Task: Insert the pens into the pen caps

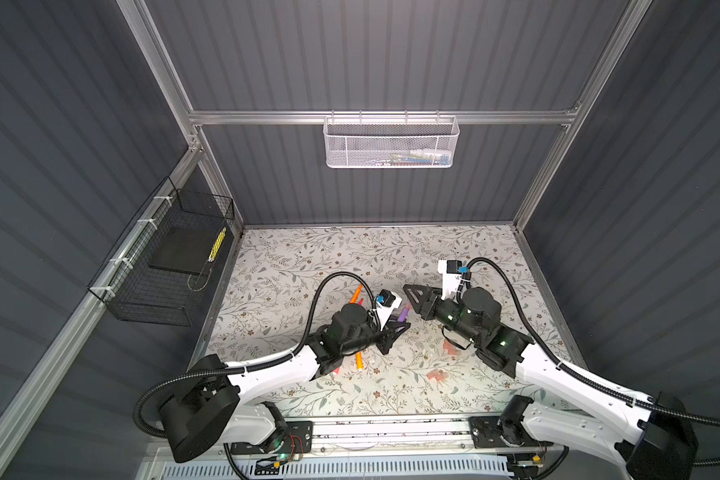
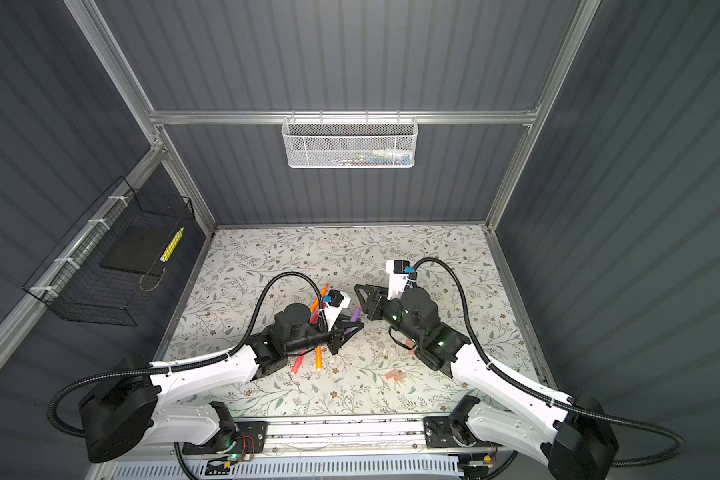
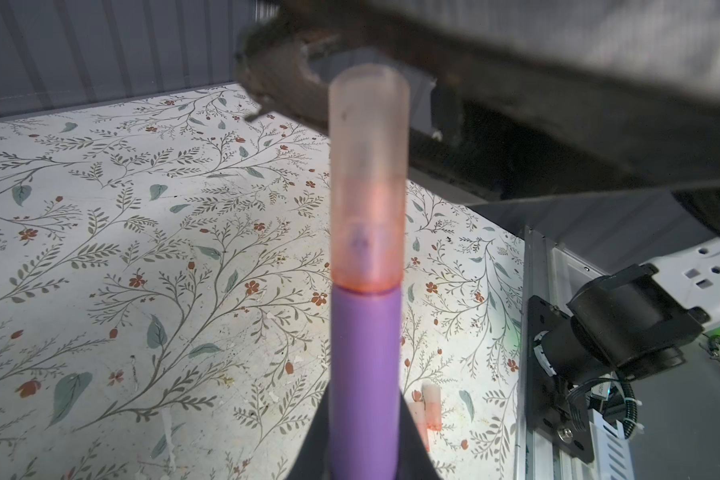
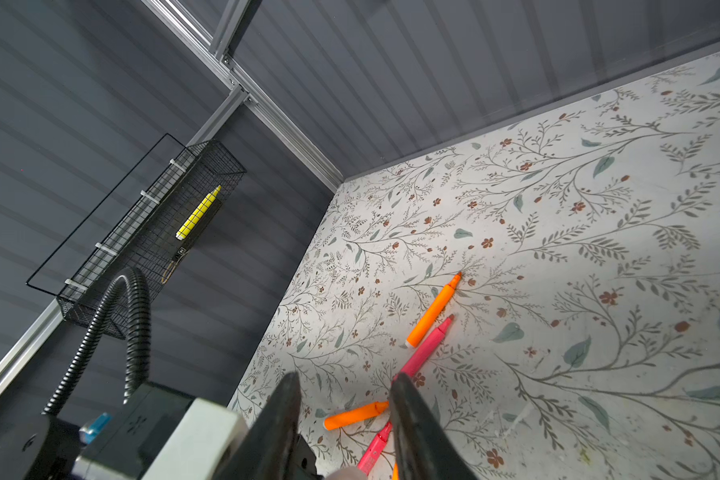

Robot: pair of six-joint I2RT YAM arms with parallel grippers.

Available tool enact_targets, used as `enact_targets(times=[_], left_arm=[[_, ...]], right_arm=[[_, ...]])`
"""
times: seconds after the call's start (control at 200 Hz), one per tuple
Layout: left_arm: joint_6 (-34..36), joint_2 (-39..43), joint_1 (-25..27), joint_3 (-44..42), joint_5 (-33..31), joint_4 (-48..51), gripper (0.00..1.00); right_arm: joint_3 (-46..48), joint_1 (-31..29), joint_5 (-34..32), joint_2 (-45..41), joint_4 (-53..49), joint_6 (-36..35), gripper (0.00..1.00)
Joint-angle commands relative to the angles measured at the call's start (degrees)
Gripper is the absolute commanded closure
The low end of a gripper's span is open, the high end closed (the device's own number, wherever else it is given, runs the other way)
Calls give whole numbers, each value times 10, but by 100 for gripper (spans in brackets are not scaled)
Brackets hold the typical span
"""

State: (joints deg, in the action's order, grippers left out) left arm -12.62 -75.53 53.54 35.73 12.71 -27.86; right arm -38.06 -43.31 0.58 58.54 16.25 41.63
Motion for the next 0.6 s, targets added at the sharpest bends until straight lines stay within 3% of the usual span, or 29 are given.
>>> enact_targets(times=[0.0,0.235,0.34,0.4,0.595], left_arm=[[5,-3,1,23,7,3,100],[0,-7,-2,30,27,8,100],[-14,-11,-17,32,57,0,100],[-35,-16,-35,28,107,-20,100],[-55,-16,-53,24,188,-57,100]], right_arm=[[-4,-3,18,6,16,15,62],[0,-3,38,25,24,18,80],[15,-2,56,22,49,14,93],[25,-2,64,17,61,9,100],[69,-2,135,7,127,-14,100]])
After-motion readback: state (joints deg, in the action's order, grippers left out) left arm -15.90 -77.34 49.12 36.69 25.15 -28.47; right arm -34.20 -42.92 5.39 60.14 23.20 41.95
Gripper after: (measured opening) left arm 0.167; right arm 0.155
